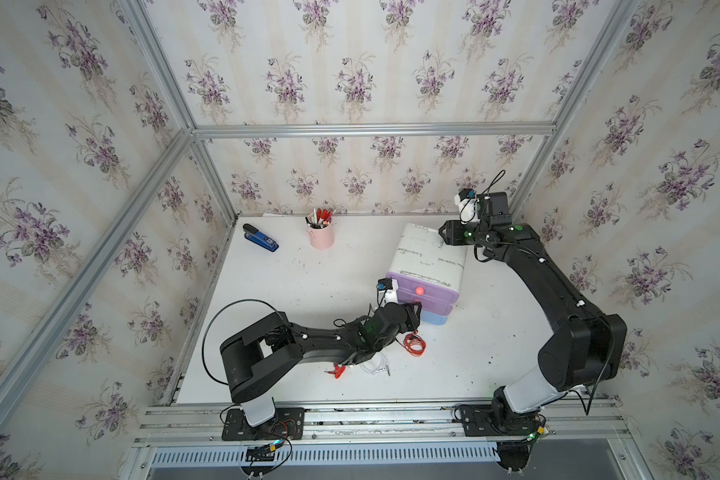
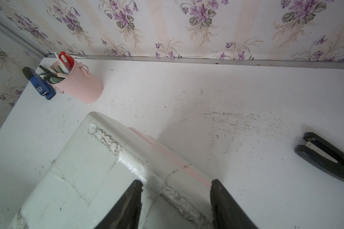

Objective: Place the wired earphones into the drawer by color
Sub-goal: Open the drawer in the storage box.

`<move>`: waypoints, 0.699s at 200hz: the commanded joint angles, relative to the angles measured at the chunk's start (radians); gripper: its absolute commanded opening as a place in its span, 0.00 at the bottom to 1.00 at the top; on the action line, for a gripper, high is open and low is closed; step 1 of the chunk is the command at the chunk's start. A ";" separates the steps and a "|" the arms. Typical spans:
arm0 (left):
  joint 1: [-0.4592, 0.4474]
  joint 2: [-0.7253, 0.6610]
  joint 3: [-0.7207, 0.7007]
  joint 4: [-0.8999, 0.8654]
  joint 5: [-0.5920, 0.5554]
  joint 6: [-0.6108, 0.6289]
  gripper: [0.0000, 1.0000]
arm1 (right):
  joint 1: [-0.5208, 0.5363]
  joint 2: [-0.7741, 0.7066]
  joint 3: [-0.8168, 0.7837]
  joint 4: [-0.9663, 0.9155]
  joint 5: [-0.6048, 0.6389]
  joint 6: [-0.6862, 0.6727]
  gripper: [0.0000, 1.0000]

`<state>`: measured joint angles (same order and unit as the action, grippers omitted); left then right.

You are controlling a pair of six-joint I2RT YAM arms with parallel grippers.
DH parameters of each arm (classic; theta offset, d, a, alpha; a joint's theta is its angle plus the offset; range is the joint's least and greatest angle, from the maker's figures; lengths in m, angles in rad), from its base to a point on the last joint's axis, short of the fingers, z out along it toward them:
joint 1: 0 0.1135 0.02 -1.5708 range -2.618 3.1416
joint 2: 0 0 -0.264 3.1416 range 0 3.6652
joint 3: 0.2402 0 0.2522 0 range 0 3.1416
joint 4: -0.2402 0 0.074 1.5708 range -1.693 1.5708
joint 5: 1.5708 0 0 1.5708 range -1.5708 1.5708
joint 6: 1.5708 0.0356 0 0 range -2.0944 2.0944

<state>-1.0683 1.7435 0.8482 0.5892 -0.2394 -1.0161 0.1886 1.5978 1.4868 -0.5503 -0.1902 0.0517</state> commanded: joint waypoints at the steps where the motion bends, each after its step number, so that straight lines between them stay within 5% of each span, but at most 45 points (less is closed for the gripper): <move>1: -0.003 0.012 0.023 0.027 -0.003 0.030 0.47 | 0.000 0.009 -0.006 -0.094 -0.001 0.004 0.58; 140: -0.002 0.018 0.085 -0.117 -0.026 0.034 0.21 | 0.000 0.009 -0.014 -0.091 0.003 0.003 0.58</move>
<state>-1.0721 1.7668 0.9272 0.4747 -0.2829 -0.9913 0.1886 1.5997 1.4815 -0.5358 -0.1806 0.0490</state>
